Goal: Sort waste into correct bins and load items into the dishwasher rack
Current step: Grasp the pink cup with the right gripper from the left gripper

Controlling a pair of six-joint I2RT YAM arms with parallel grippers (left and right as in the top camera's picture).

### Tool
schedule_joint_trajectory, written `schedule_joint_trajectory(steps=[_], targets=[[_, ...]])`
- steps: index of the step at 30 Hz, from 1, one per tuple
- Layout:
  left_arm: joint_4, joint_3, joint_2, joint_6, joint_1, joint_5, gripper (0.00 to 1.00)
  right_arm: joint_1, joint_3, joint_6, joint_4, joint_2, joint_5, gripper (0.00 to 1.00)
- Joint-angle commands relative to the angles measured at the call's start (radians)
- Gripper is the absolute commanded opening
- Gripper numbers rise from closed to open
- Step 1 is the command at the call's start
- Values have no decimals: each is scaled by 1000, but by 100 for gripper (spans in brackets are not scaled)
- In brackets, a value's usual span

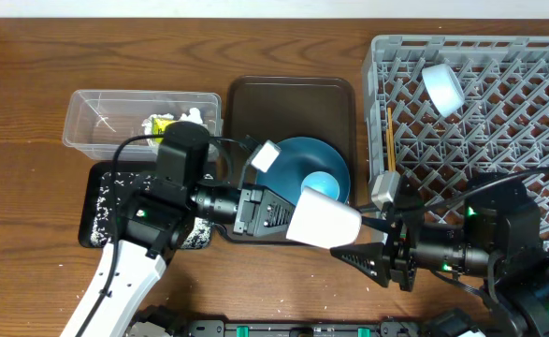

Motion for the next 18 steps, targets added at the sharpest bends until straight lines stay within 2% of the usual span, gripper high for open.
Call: schedule_joint_trajectory(steps=[1,4,5,10,15,18], targets=[[-5,-1,-4,54,-11,37,17,-5,-6,-1,7,2,70,56],[-5,-1,-4,55,-11,37,17,-5,-6,-1,7,2,71,55],[-5,-1,-4,60,-10,37,22,-5,-6,-1,6,2,74,54],[-6,-1,-4,137,3,27,32,-5,-6,-1,-17,1,164,54],[-19,-1,-4,139,26,-116,38,-5,-6,0,-71,1,276,54],[-50,-1,-4,140,26,-272,41,-5,-5,0,-88,1,299,52]])
